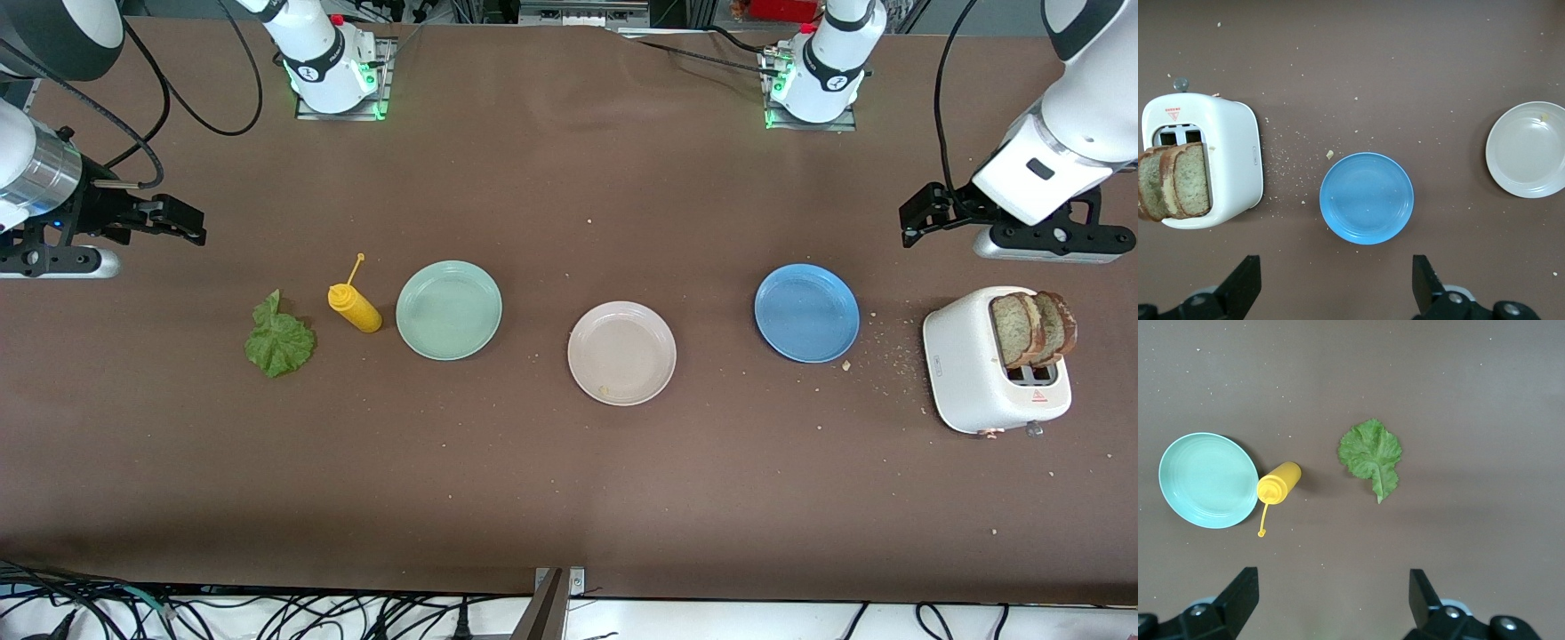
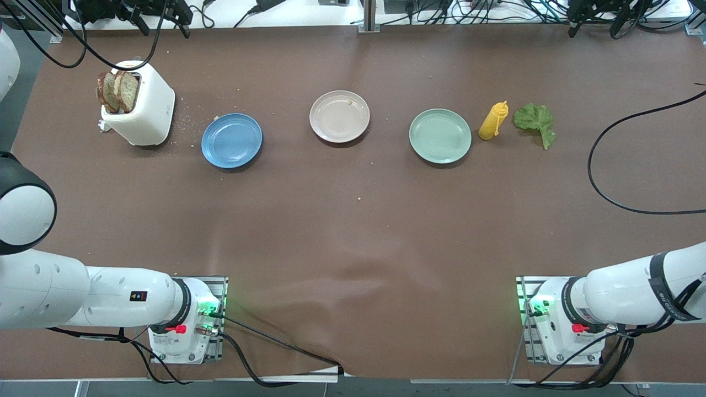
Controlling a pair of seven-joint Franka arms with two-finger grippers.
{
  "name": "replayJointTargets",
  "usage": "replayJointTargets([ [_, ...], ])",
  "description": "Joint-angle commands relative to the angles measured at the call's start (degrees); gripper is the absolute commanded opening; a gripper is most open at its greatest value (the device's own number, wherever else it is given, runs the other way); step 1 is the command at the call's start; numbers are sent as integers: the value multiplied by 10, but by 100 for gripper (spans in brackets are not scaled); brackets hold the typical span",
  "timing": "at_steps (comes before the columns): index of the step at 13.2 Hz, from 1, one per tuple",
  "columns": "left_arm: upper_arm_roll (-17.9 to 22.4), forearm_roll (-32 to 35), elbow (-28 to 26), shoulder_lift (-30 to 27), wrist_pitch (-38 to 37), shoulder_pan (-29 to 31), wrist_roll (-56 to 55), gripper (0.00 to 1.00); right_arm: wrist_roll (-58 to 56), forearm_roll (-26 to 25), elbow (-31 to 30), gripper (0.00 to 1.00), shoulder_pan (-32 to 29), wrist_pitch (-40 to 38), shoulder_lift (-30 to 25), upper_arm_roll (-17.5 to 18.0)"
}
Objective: Make sandwich in beige plate with both arms
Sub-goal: 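Reach the left gripper to the toaster and grasp a bread slice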
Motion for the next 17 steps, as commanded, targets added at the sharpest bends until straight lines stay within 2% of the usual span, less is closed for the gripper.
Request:
replayJointTargets([
  [1, 5, -9, 4, 31, -1, 17, 12, 100, -4, -2, -1, 100, -1, 5, -1, -1],
  [4, 11, -7, 12, 59, 4, 77, 26, 100, -4, -2, -2, 100, -1, 5, -1, -1],
  [7, 12, -6, 31, 100, 6, 113, 72, 100, -4, -2, -2, 100, -1, 5, -1, -1],
  [11, 12, -3, 25, 139, 70, 149, 77, 100, -4, -2, -2, 100, -1, 5, -1, -1],
  [12, 12, 20, 25, 146, 79, 150, 78, 100, -4, -2, -2, 100, -1, 5, -1, -1],
  [14, 11, 112, 21, 154, 104, 149, 78, 100, -4, -2, -1, 100, -1, 5, -1, -1],
  [17, 11, 118, 12, 169, 106, 155, 78, 100, -4, -2, -2, 100, -1, 5, -1, -1],
])
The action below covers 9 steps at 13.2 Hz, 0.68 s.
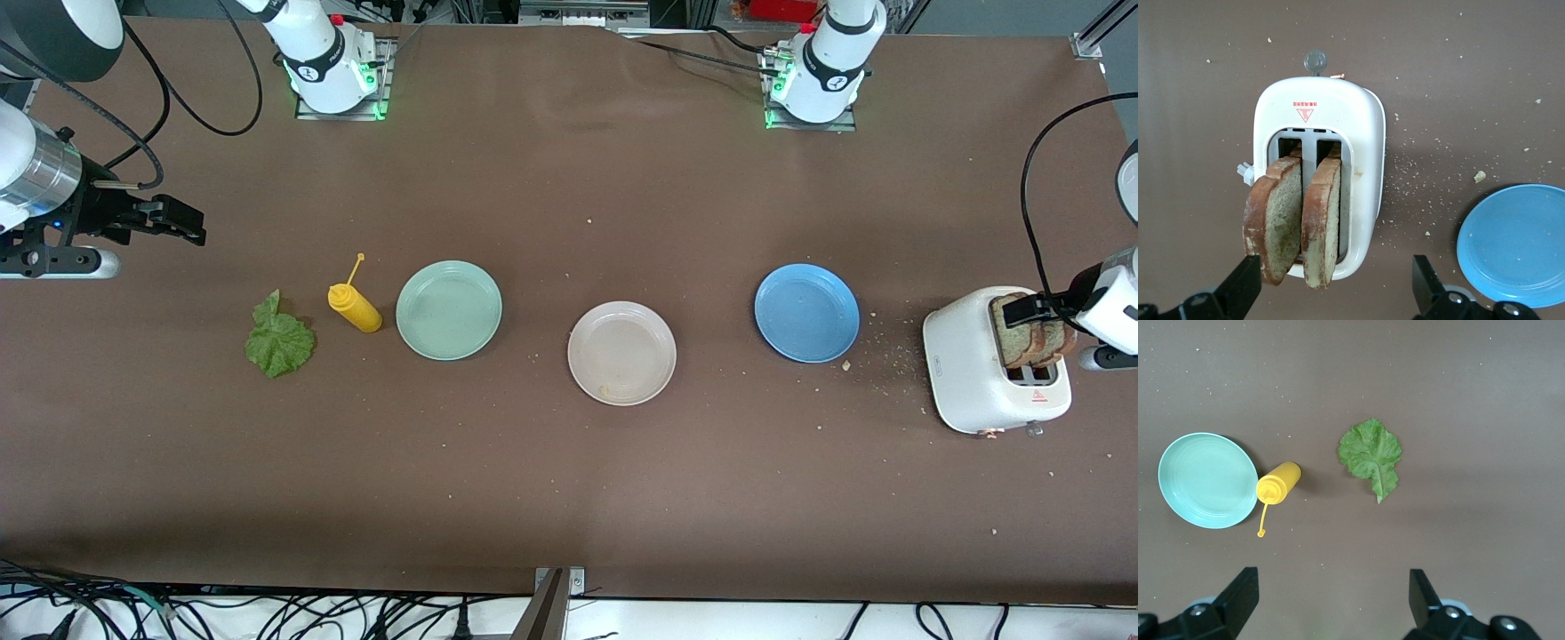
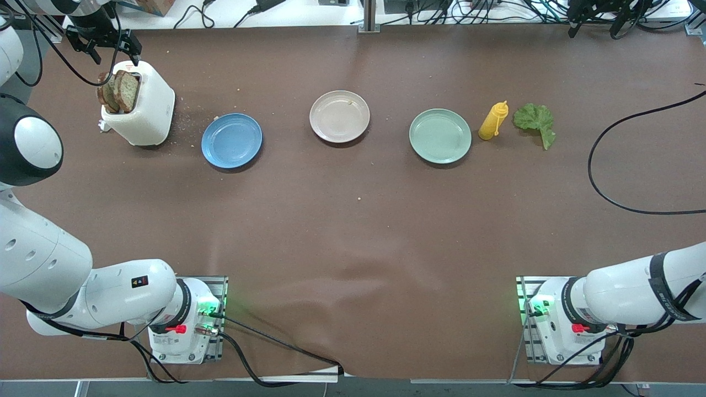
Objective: Make sandwich in beige plate with both arms
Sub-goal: 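Reach the left gripper to the toaster and grasp a bread slice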
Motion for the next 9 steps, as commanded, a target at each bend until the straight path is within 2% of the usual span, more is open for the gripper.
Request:
replayJointTargets([
  [1, -4, 18, 2, 23, 6, 13, 10, 99, -4, -2, -1, 100, -1, 4, -1, 0],
  [3, -4, 18, -5, 45, 44, 13, 9, 99, -4, -2, -1, 100, -1, 4, -1, 0],
  [5, -4, 19, -34, 51, 86, 23, 8, 99, -4, -2, -1, 100, -1, 4, 0, 0],
  [6, -4, 19, -49, 51, 107, 26, 8, 83, -4, -2, -1, 100, -1, 4, 0, 0],
  [8, -4, 21, -52, 50, 114, 27, 5, 32, -4, -2, -1, 100, -1, 4, -1, 0],
  [9, -4, 21, -50, 47, 111, 27, 3, 11, -4, -2, -1, 100, -1, 4, -1, 0],
])
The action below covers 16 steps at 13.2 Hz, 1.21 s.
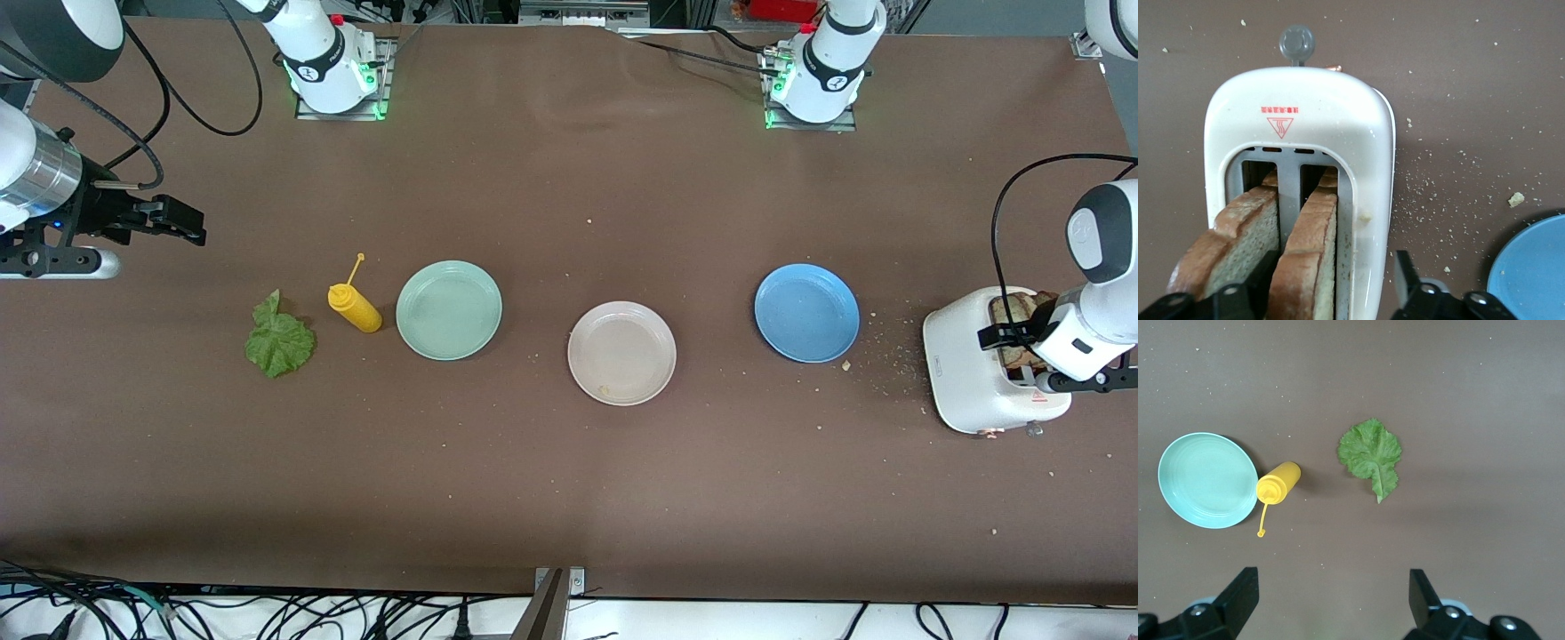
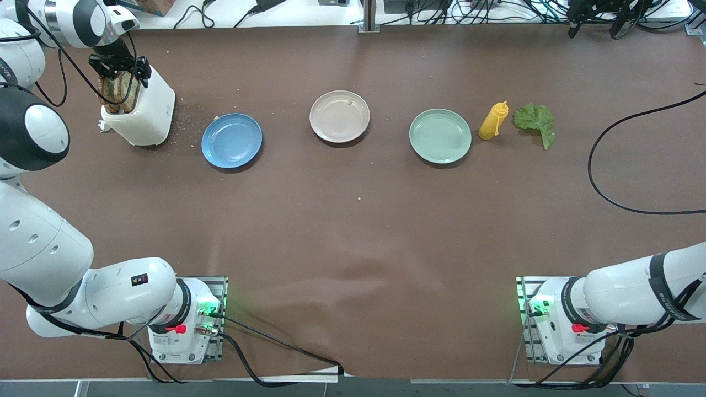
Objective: Make sandwich in beige plate with both arms
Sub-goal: 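Reach the left gripper to the toaster and grasp a bread slice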
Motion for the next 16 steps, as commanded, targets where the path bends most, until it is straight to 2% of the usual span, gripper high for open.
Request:
replayJointTargets([
  [1, -4, 18, -6, -18, 0, 4, 2, 0, -4, -2, -1, 100, -1, 4, -1, 0],
  [11, -8, 15, 4, -59, -43, 4, -1, 0, -4, -2, -1, 100, -1, 4, -1, 0],
  [13, -8, 15, 20, -75, -79, 4, 2, 0, -4, -2, -1, 100, -1, 4, -1, 0],
  [16, -22, 15, 77, -83, -160, 2, 4, 0, -4, -2, -1, 100, -1, 4, -1, 0],
])
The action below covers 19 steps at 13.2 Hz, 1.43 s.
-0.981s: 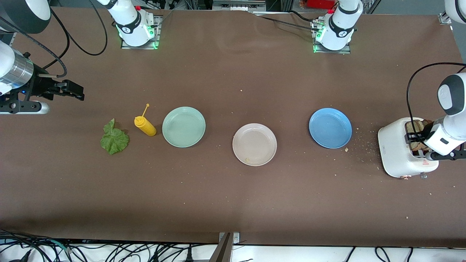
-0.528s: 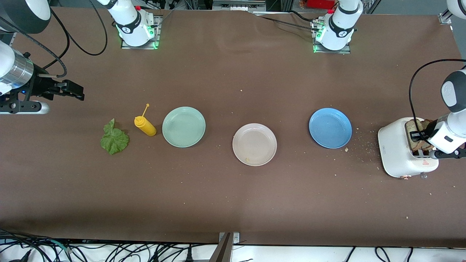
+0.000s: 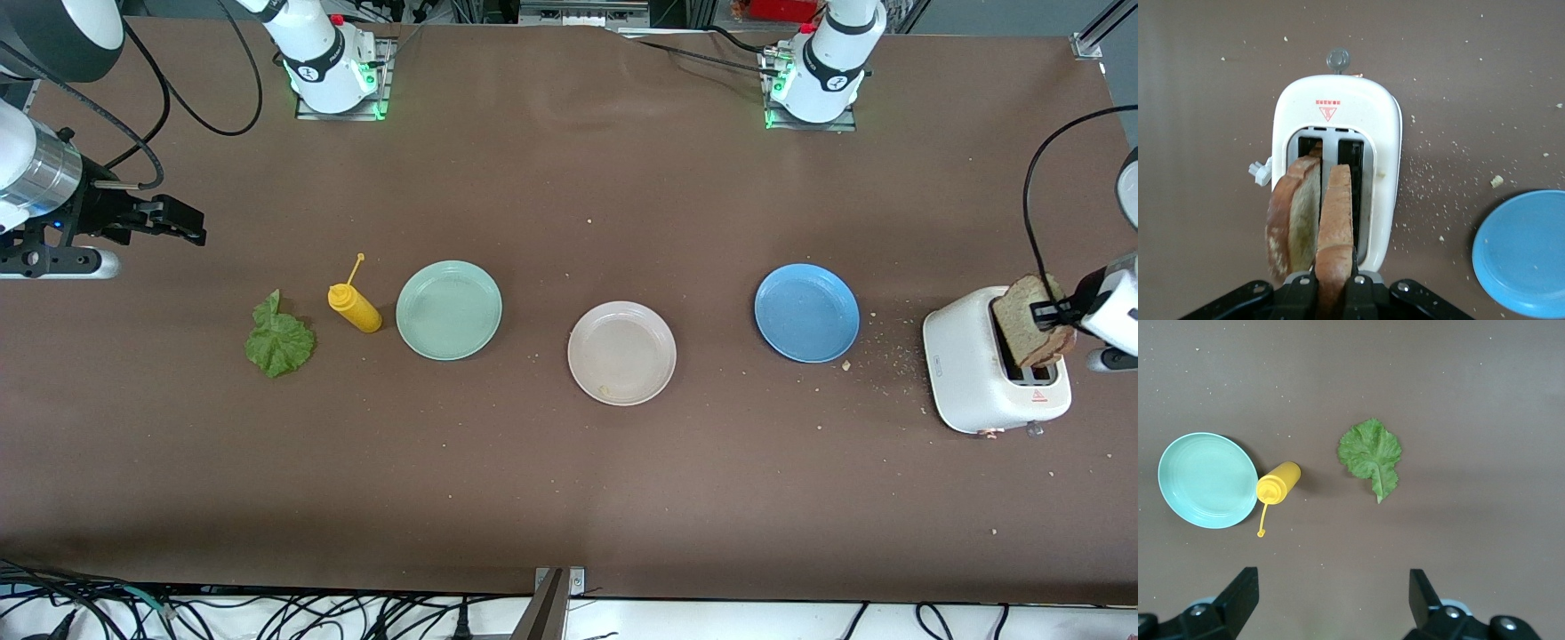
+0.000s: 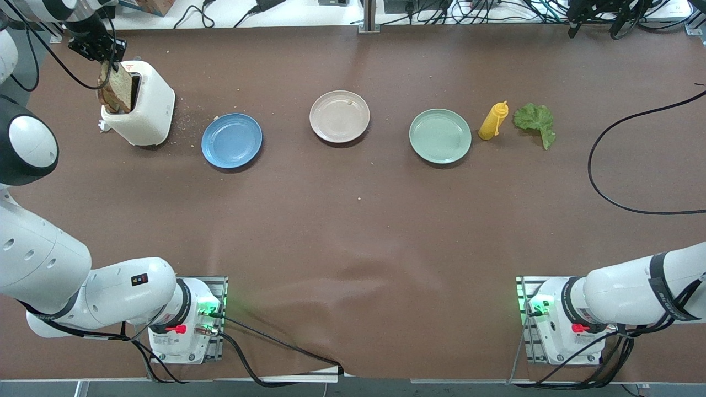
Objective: Make sandwich in beige plate with both arms
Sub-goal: 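Lift the bread slice with the left gripper and carry it to the beige plate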
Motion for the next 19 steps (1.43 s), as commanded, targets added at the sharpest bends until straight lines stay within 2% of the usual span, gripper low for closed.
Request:
replayJointTargets([
  [1, -21, 14, 62, -8, -82, 0, 4, 0, -5, -2, -1, 100, -1, 4, -1, 0],
  [3, -48, 14, 97, -8, -123, -1, 4, 0, -4, -2, -1, 100, -1, 4, -1, 0],
  [6, -106, 12, 114, -8, -165, -1, 0, 0, -5, -2, -1, 100, -1, 4, -1, 0],
  [10, -182, -2, 114, 6, -165, -6, -56, 0, -4, -2, -2, 100, -1, 4, -1, 0],
  [14, -188, -181, 114, 49, -161, -16, -95, 0, -4, -2, -3, 100, -1, 4, -1, 0],
  [18, -188, -289, 116, 92, -157, -41, -121, 0, -4, -2, -4, 100, -1, 4, -1, 0],
  [19, -188, -320, 116, 100, -136, -44, -121, 0, -4, -2, -4, 100, -1, 4, -1, 0],
])
